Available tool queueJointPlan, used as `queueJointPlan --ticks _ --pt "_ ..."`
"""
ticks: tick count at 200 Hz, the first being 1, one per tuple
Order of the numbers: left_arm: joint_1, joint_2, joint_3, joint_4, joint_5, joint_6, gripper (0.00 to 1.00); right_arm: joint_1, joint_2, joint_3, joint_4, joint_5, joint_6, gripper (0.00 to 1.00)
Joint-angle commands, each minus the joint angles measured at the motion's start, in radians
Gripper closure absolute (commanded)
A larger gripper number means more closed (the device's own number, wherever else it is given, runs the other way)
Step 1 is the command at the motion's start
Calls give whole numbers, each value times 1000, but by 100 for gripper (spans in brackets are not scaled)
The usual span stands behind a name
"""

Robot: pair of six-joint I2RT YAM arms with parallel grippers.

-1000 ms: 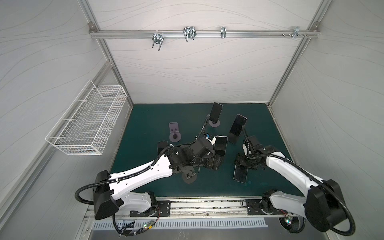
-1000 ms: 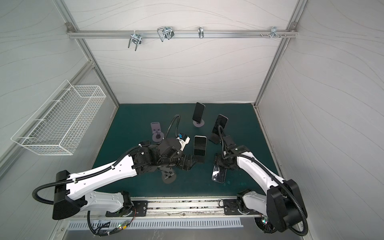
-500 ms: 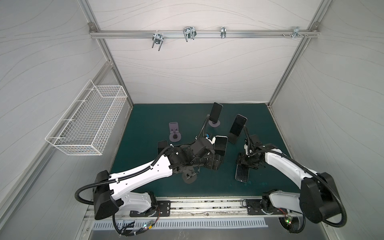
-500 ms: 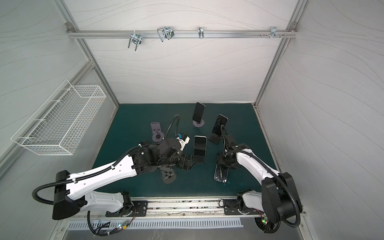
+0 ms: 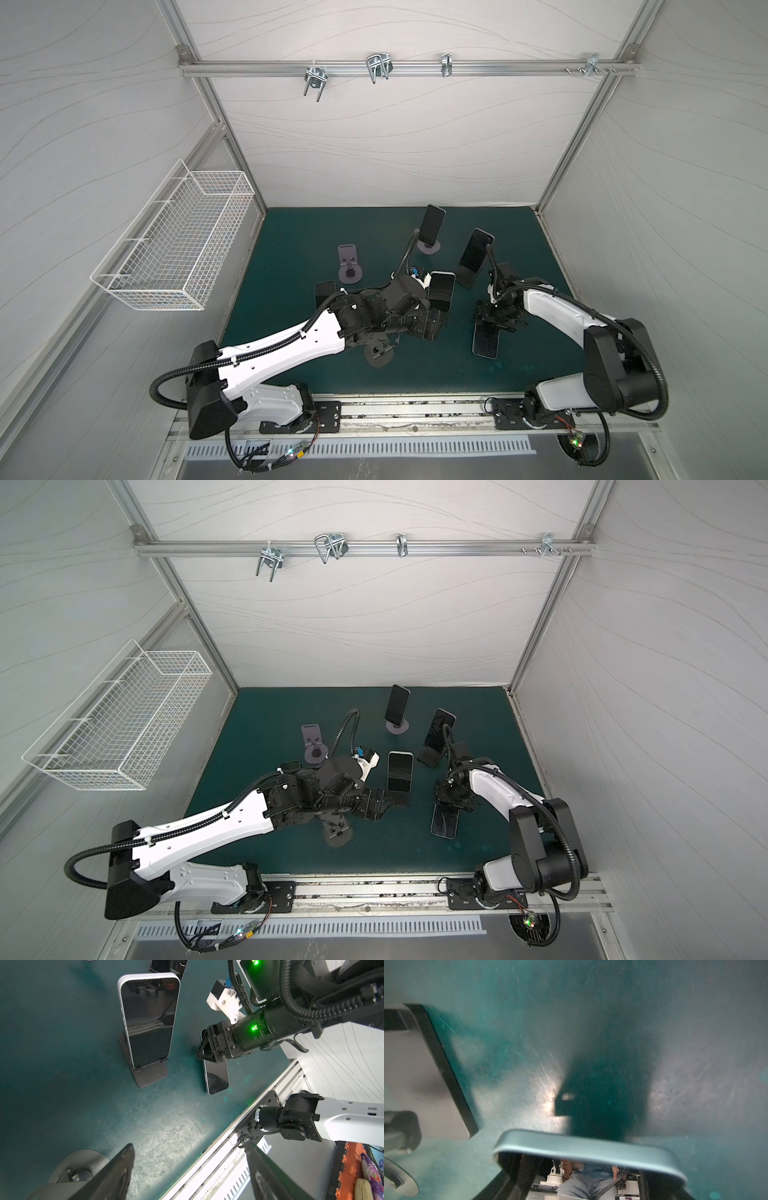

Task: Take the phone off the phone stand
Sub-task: 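Lower the mint phone flat onto the table with the right gripper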

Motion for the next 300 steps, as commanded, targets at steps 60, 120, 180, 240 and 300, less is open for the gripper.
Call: queueJointPlan --ticks 60,120,180,240,300 --pt "-4 -29 6 -3 -29 5 15 -99 47 48 -34 8 -88 37" --pt "-4 -29 1 2 -32 6 15 -163 79 56 -20 -19 -102 36" --pt "-5 -40 -4 -2 -41 8 14 -164 119 50 -9 -22 -102 34" --pt "-5 -40 -6 -4 -46 11 14 -166 202 68 -13 -38 -105 33" --pt "-4 -40 -11 -1 -48 12 14 -169 219 76 -16 -37 -107 23"
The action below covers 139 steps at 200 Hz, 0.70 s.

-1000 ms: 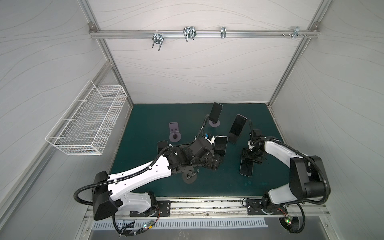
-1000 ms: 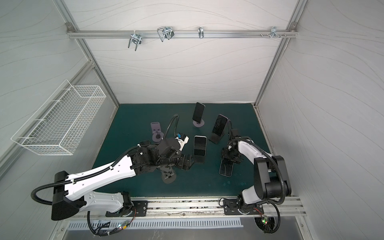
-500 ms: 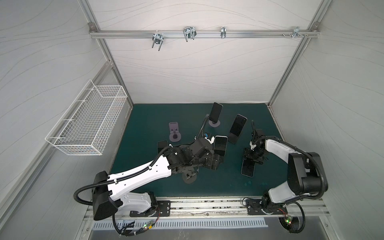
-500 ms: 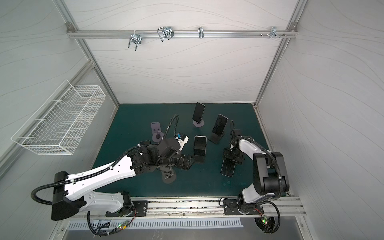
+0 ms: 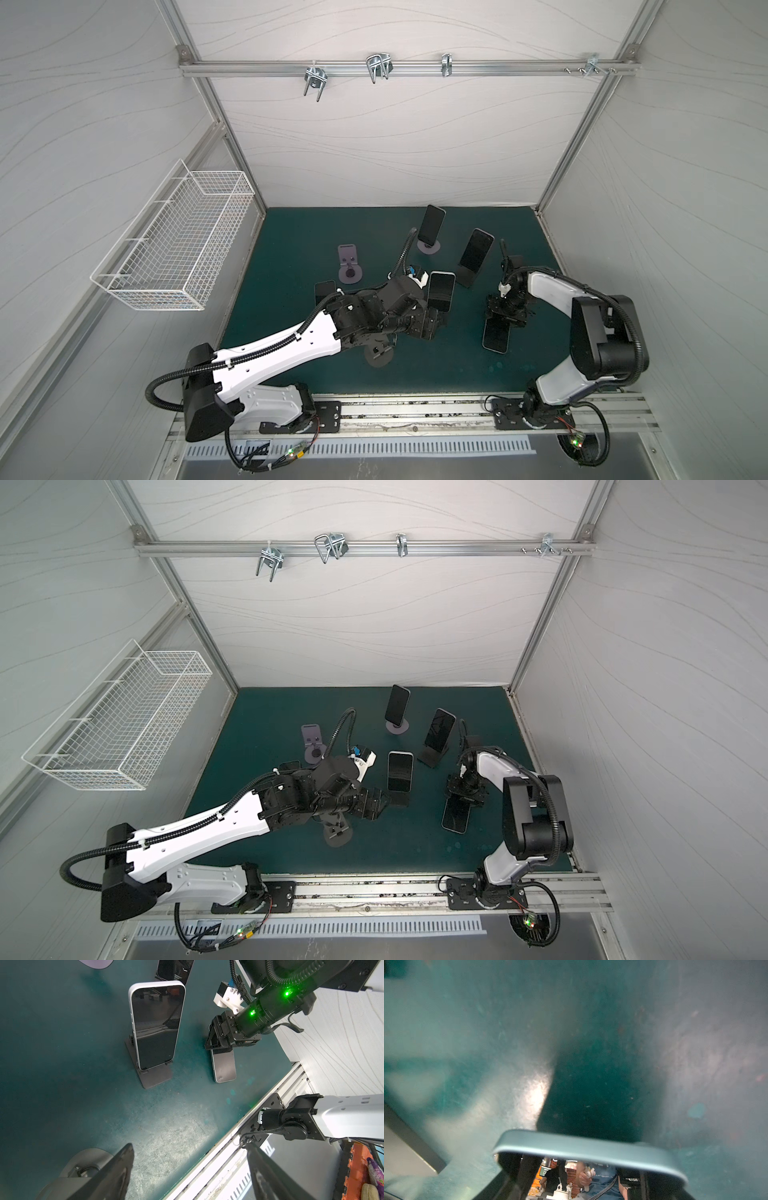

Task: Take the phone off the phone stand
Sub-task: 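Lower the mint phone flat onto the table with the right gripper, then open the right gripper to release the mint phone and rise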

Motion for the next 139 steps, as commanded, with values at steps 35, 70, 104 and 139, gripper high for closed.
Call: queueJointPlan --ticks 35,70,104,139 --pt "-5 -13 1 11 -17 9 14 -9 41 -31 47 -30 -20 16" --pt "-5 -17 0 9 -18 11 14 -9 36 -33 48 -36 -21 16" --pt "-5 -19 1 3 -18 10 14 -8 27 -34 48 -34 -18 13" --pt "-5 -25 1 0 -24 7 14 -14 1 -42 54 -41 -9 9"
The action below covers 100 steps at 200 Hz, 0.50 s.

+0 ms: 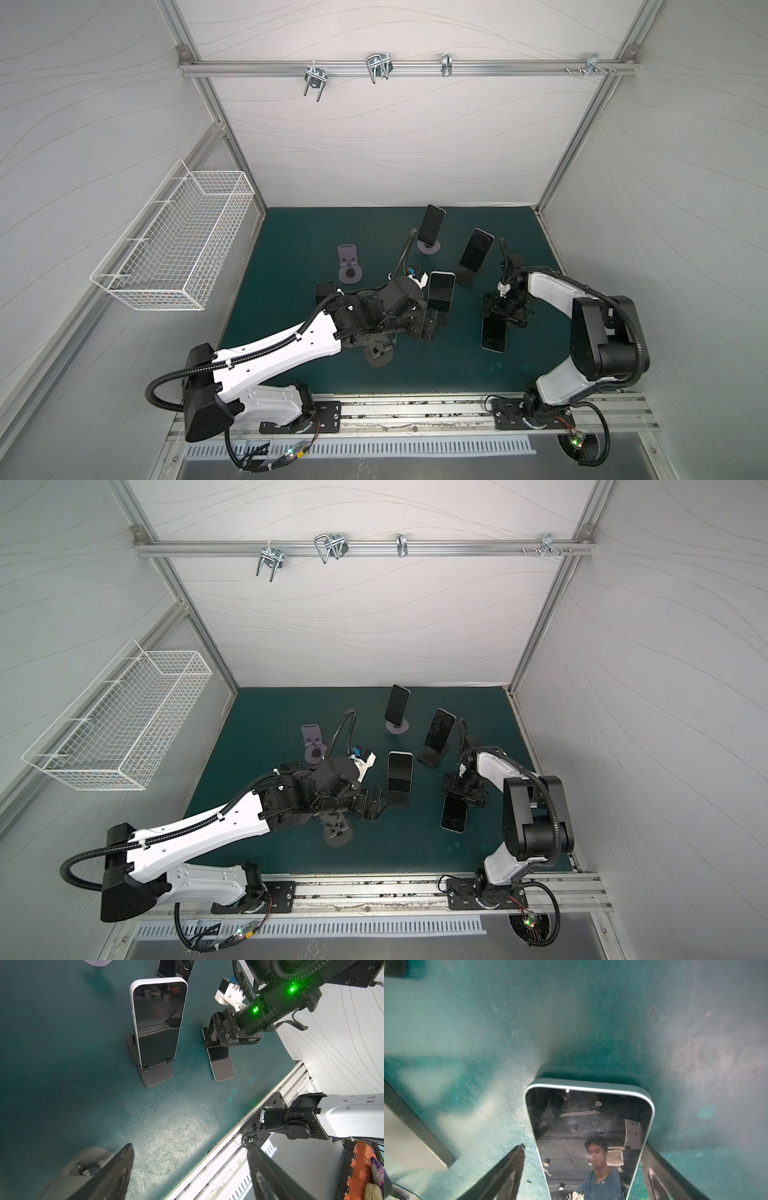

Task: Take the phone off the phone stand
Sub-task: 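Open the right gripper to release the mint phone and rise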

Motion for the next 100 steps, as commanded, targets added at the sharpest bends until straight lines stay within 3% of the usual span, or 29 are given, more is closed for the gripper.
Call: queueJointPlan --ticks 1,33,100 --pt "-5 -24 3 6 -24 4 14 -12 9 -39 48 -16 -10 9" --pt "-4 -20 9 0 -23 4 14 -20 -51 -42 48 -46 17 2" --pt "-5 -30 27 -22 -17 -36 14 -46 -191 -33 14 -15 56 1"
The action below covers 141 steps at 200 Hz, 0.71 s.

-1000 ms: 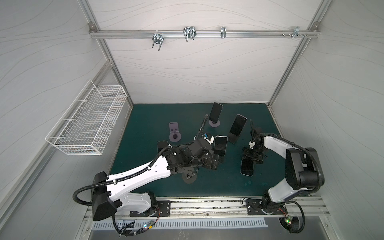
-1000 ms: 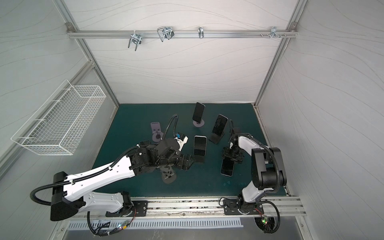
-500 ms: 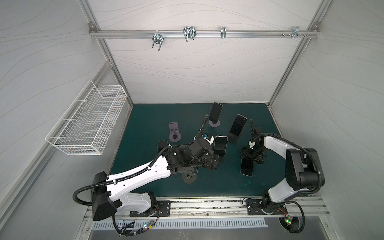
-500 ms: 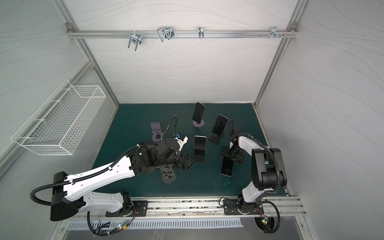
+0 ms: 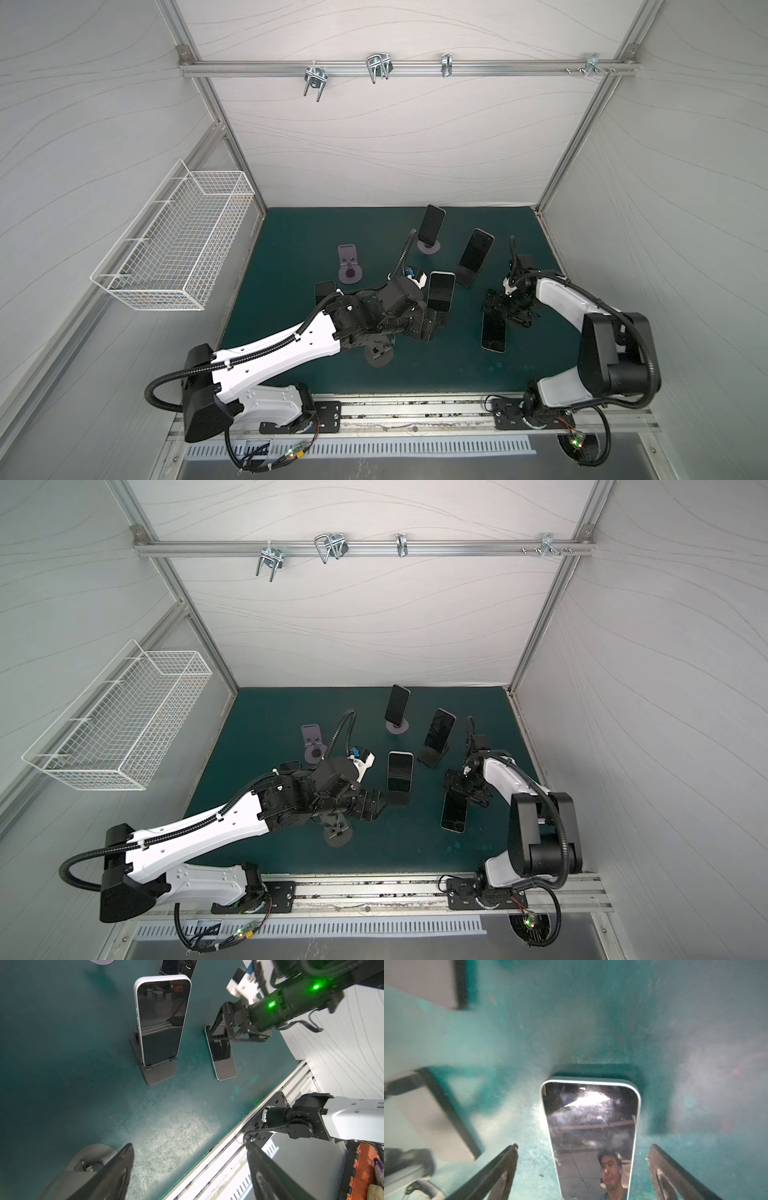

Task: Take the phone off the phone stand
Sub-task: 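Open the right gripper to release the mint phone and rise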

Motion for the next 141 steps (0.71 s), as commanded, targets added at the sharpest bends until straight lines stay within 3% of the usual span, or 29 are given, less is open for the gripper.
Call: queueJointPlan --ticks 1,95,141 --pt "-5 -26 26 -3 -11 -31 14 -11 -58 4 -21 12 19 1" --pt "-5 -47 -20 22 -25 -78 14 -23 -256 13 -69 56 63 1" --pt "-5 -17 0 34 -14 -79 14 -24 -340 58 -93 56 88 6"
